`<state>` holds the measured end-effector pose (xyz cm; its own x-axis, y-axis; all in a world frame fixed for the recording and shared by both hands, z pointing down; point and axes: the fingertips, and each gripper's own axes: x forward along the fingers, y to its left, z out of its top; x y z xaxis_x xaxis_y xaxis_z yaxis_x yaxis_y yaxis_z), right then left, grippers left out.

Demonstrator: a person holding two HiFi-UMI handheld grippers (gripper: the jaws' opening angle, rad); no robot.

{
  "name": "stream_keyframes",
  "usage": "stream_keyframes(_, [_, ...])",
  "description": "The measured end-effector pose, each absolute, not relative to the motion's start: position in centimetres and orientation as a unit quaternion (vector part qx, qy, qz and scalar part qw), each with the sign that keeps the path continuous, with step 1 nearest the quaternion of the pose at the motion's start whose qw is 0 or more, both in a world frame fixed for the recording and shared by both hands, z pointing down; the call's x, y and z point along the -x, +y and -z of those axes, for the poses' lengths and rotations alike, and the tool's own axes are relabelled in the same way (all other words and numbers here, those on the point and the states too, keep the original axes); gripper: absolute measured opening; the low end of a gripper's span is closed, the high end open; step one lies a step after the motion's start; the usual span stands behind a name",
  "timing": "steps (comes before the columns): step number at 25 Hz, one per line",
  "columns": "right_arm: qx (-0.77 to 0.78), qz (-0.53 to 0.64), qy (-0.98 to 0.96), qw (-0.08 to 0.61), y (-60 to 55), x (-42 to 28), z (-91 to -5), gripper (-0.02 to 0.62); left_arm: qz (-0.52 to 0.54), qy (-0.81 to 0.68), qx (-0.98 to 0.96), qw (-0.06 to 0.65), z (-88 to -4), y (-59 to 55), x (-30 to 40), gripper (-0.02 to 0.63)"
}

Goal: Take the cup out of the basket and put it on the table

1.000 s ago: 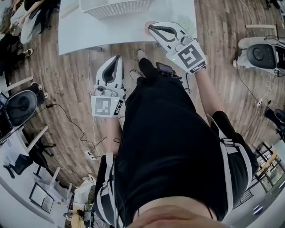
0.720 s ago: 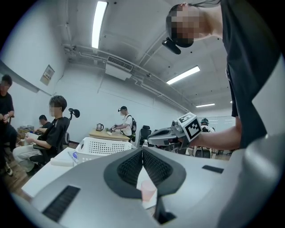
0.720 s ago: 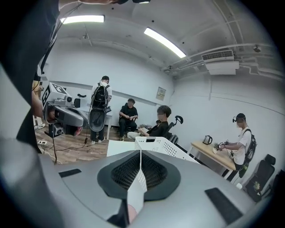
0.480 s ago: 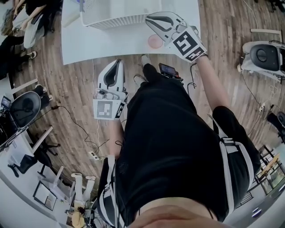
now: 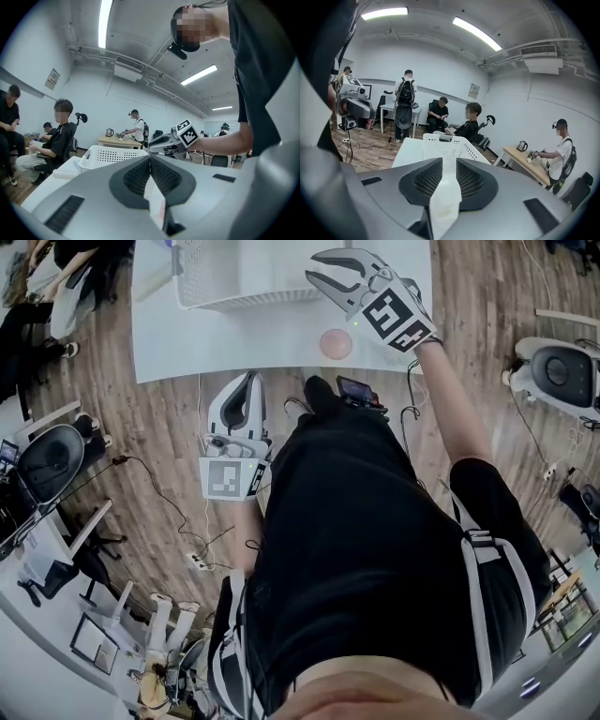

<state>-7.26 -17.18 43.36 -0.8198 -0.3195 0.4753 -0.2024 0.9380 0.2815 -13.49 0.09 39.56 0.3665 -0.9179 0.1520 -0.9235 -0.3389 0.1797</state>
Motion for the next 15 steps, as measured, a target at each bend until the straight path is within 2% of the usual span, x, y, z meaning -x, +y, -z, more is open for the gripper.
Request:
stream_keyframes(7, [-0.11, 0.123, -0.942, 0.293, -19.5, 8.4, -44.6, 0.115, -0.015, -0.564, -0.817, 0.119, -39.6, -1.4, 13.8, 0.021])
stream_keyframes(15, [-0.05, 0.167, -0.915, 0.363, -21.6, 10.5, -47.5, 0.181, -0.015, -0.575, -0.809, 0.123, -40.2, -2.0, 15.0, 0.021])
